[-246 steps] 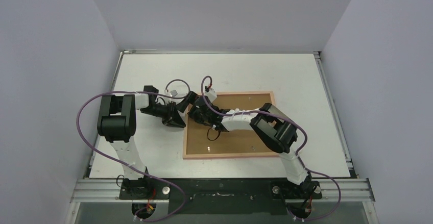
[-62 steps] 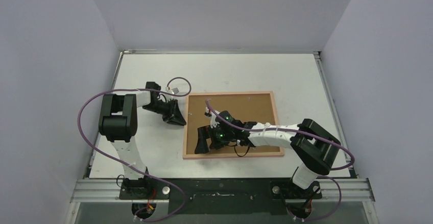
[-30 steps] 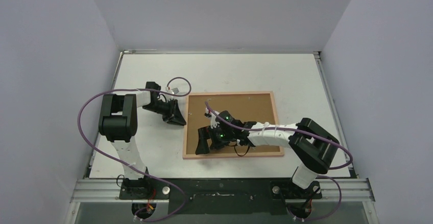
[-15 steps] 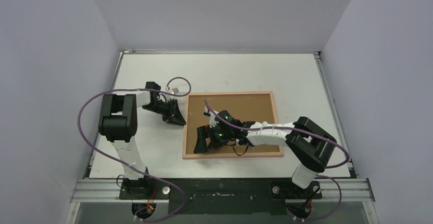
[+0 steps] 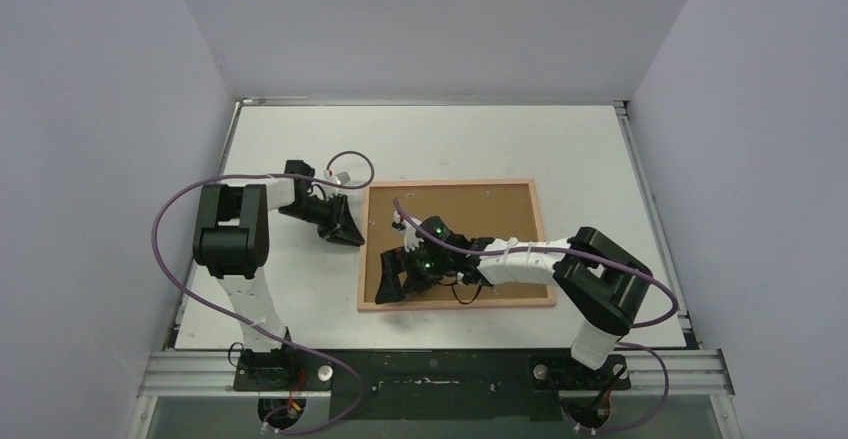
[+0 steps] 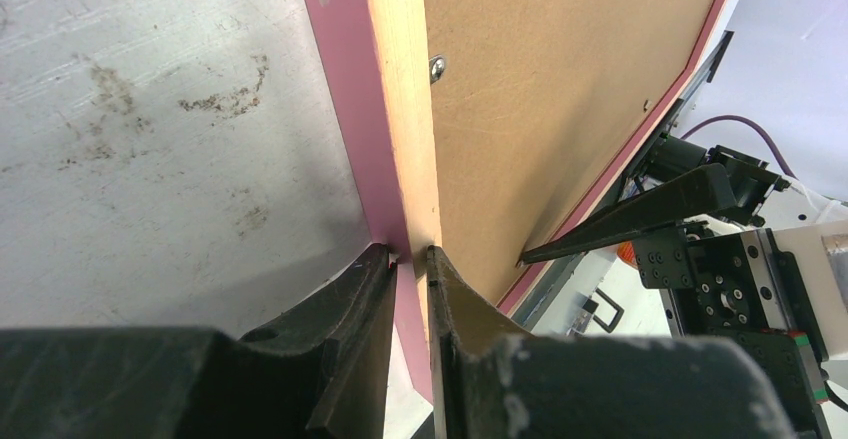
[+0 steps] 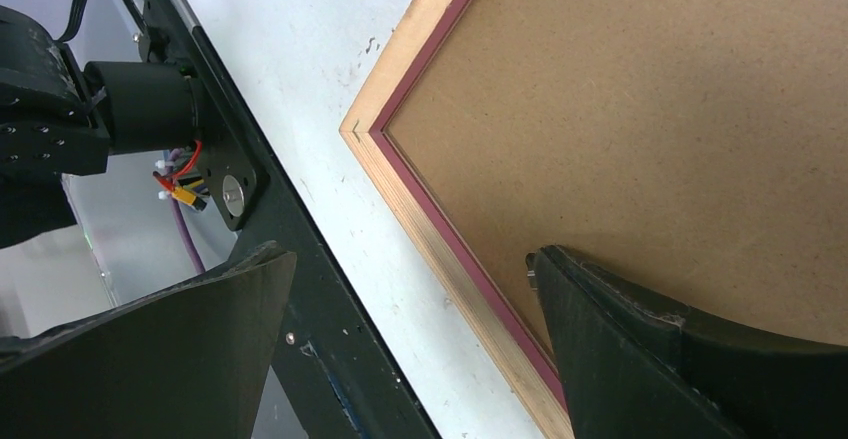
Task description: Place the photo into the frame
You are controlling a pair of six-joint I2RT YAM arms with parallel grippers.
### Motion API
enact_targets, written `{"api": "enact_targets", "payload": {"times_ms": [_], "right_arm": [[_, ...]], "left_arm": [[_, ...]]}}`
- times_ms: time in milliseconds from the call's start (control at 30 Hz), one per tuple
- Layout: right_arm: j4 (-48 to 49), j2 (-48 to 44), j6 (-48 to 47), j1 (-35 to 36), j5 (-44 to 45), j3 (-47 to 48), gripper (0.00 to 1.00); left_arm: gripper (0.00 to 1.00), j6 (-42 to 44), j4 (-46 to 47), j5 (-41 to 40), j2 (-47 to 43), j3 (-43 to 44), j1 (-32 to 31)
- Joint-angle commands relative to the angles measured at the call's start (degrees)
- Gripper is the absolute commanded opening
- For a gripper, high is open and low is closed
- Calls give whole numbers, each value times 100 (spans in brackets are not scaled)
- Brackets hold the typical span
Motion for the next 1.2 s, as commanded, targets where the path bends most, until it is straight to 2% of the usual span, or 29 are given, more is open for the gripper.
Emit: {"api": "enact_targets", "payload": {"times_ms": [0, 500, 600, 733, 867, 933, 1067, 1167], "right_arm": [[-209, 97, -163, 140, -344, 101, 95], [-1280, -46, -795, 120, -884, 556, 95], [-1629, -52, -1031, -24, -627, 906, 96], [-1694, -422, -1160, -768, -390, 1185, 100], [-1652, -672, -1335, -1777, -183, 1453, 100], [-1828, -524, -1530, -2178, 321, 1796, 100], [-2096, 200, -2009, -2791, 1309, 2563, 100], [-2233, 1000, -2262, -3067, 1428, 3411, 100]], "left_arm": [[16, 132, 217, -406, -57, 92, 33], [16, 15, 295, -572, 86, 398, 46], [16, 19, 108, -526, 34, 625, 119], [18, 192, -268, -346, -379, 815, 414], [25, 879, -1049, -170, -908, 1001, 586], [27, 1339, -1449, -146, -1151, 1038, 544], [33, 2427, -2121, -413, -1710, 676, -29], [34, 2926, -2060, -1005, -2158, 161, -720]]}}
